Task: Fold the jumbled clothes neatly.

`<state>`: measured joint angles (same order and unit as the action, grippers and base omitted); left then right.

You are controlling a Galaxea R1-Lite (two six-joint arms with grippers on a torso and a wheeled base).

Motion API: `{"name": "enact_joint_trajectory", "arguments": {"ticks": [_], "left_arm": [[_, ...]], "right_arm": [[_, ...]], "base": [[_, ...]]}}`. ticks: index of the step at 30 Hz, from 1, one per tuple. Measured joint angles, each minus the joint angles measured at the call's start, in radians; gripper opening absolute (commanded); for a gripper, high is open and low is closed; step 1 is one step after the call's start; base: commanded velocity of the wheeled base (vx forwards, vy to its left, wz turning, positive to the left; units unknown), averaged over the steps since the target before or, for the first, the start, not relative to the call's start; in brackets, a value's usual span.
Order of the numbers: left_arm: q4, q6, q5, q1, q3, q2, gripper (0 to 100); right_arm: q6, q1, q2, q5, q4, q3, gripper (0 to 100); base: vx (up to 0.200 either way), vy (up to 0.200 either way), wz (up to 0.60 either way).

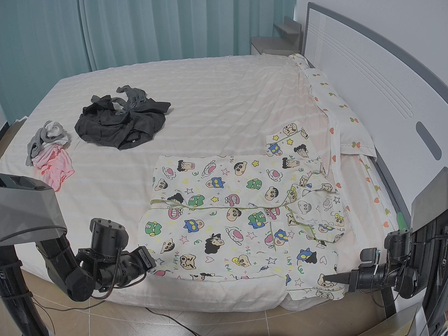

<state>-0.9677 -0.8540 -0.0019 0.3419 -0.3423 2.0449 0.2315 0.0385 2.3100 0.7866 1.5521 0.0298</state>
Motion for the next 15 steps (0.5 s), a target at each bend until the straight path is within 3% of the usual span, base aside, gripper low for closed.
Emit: {"name": "enact_joint_trajectory", "arguments": {"ticks": [15], "left_arm": [[0.009,-0.007,0.007,-0.032,-0.153,0.003,0]], "right_arm": [[0.213,-0.012,-0.110,0.009,0.000,0.180,0]], "base": [[0.000,0.000,0.00]]}}
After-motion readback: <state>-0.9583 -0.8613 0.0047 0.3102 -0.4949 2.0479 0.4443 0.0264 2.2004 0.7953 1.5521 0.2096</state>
